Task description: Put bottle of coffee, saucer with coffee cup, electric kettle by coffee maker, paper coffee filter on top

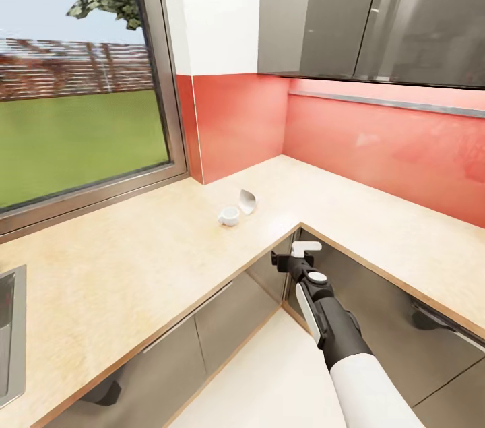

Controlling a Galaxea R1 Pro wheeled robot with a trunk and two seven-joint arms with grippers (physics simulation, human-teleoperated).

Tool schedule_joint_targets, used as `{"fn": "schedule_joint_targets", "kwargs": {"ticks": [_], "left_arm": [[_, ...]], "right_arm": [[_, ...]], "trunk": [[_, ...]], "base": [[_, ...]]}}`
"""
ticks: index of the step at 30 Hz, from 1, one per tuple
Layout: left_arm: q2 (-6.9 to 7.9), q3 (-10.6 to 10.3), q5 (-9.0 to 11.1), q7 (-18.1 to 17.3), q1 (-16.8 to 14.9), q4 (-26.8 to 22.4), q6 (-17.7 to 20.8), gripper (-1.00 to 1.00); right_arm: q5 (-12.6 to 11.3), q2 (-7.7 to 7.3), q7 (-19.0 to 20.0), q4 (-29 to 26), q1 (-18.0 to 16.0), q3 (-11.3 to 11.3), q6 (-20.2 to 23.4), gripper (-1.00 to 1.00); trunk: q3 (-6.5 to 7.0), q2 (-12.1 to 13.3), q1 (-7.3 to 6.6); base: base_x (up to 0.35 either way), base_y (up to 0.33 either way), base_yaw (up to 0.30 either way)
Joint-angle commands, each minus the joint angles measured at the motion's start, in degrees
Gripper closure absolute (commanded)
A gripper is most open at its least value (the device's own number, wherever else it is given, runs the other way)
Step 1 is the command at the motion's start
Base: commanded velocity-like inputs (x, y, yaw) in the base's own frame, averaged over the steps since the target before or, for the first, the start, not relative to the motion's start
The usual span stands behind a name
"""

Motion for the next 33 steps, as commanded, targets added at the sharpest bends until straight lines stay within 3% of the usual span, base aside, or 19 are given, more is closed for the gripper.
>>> {"fn": "schedule_joint_targets", "kwargs": {"ticks": [1, 6, 12, 16, 33], "left_arm": [[0.01, 0.41, -0.6, 0.02, -0.04, 0.09, -0.26, -1.0], [0.12, 0.43, -0.57, 0.07, -0.04, 0.1, -0.26, -1.0], [0.2, 0.43, -0.57, 0.12, 0.04, 0.17, -0.26, -1.0], [0.32, 0.43, -0.57, 0.65, 0.16, 0.17, -0.26, -1.0], [0.17, 0.43, -0.57, 2.23, 0.22, 0.18, -0.22, -1.0]], "right_arm": [[0.4, 0.0, -0.23, -0.05, -0.03, 0.11, 0.4, -1.0], [0.38, 0.0, -0.38, -0.34, -0.44, 0.1, 0.57, -1.0], [0.38, 0.0, -0.45, -0.09, -5.18, 0.1, 0.89, -1.0], [0.36, 0.0, -1.38, 0.02, -6.55, 0.1, 1.05, -1.0], [0.34, 0.0, -3.11, 0.23, -6.89, 0.2, 0.63, -1.0]], "trunk": [[-0.1, -0.11, 0.03], [-0.1, -0.11, 0.03], [-0.1, -0.11, 0.03], [-0.1, -0.11, 0.03], [-0.1, -0.11, 0.03]], "base": [[0.0, 0.0, 0.001], [0.0, 0.0, 0.0], [0.0, 0.0, 0.0], [0.0, 0.0, 0.0], [0.0, 0.0, 0.0]]}}
